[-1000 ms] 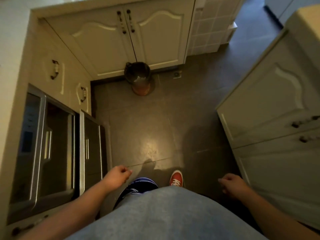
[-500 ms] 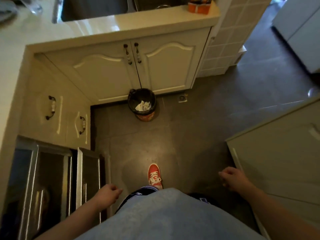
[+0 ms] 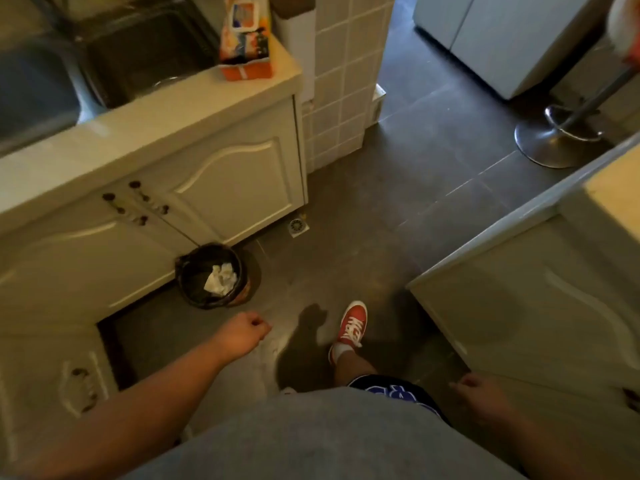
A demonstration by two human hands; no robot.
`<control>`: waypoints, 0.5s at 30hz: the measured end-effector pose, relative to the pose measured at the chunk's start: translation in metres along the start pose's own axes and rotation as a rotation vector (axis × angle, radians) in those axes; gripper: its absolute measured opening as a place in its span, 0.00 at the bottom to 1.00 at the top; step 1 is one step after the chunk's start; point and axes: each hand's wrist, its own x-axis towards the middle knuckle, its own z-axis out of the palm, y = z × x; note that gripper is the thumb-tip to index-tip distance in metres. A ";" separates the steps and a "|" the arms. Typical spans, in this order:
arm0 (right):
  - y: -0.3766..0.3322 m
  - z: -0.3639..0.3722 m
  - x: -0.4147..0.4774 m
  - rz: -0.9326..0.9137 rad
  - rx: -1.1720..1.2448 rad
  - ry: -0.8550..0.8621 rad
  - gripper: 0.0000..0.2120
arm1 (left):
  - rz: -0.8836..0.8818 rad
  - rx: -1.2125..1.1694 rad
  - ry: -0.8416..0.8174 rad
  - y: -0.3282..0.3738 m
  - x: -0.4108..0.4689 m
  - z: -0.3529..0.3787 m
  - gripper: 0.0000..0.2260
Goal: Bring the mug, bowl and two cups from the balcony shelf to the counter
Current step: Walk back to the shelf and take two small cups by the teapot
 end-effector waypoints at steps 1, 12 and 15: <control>-0.005 -0.008 0.010 0.014 0.013 -0.002 0.11 | 0.009 0.010 0.002 0.018 0.013 -0.002 0.07; -0.177 -0.099 0.075 -0.129 -0.016 -0.164 0.07 | -0.086 0.121 0.016 0.115 0.080 -0.051 0.11; -0.242 -0.117 0.091 -0.224 -0.065 -0.166 0.07 | -0.128 0.116 0.048 0.117 0.094 -0.072 0.12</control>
